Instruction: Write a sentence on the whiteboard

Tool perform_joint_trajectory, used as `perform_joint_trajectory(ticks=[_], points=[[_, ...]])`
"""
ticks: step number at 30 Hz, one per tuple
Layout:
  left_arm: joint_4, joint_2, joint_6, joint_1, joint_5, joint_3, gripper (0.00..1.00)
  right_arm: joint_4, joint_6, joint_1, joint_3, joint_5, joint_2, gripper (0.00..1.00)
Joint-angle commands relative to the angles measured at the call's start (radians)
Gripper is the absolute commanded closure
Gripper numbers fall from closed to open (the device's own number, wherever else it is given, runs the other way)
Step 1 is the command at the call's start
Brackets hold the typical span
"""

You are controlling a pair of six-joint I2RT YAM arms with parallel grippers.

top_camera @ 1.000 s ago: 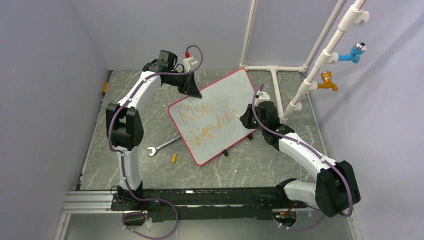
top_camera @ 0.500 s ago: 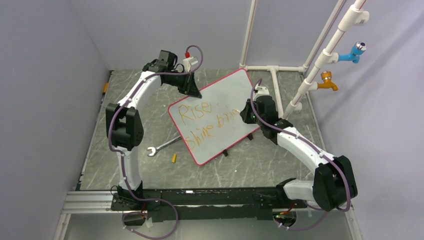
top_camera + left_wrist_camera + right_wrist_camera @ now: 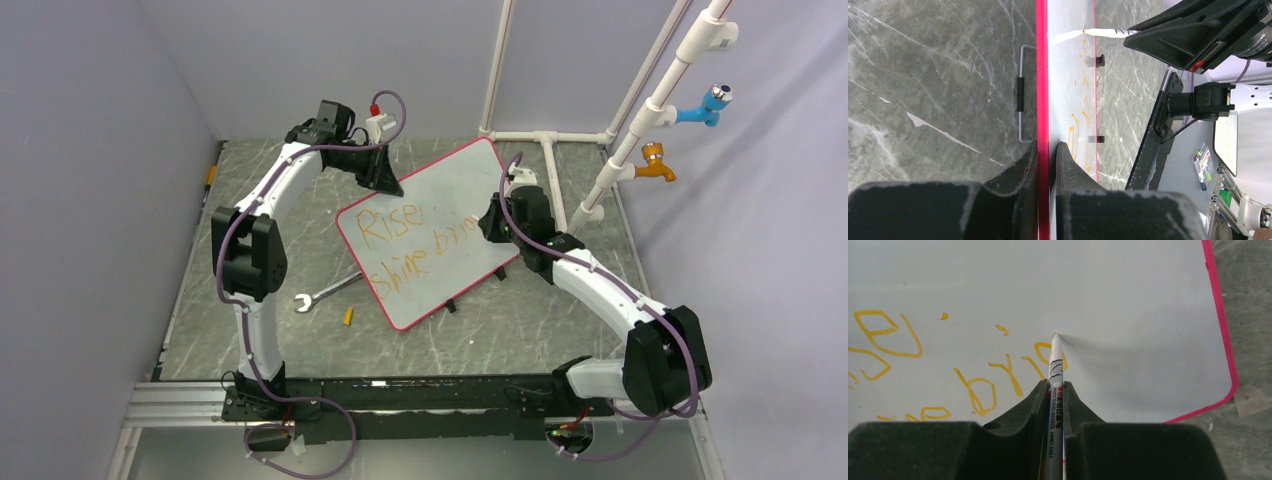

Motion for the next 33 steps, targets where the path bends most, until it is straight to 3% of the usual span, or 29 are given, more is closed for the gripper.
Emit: perform_joint_trajectory(ticks=[1, 33], points=[[-0.011, -0.046, 0.098, -0.036, -0.036, -0.010, 1.00, 0.015, -0.015, 0.002, 0.015, -0.003, -0.011, 1.00], [-0.008, -0.064, 0.101, -0.036, -0.038, -0.017, 1.00, -0.151, -0.008, 0.029, -0.101, -0.069, -0.114, 1.00]])
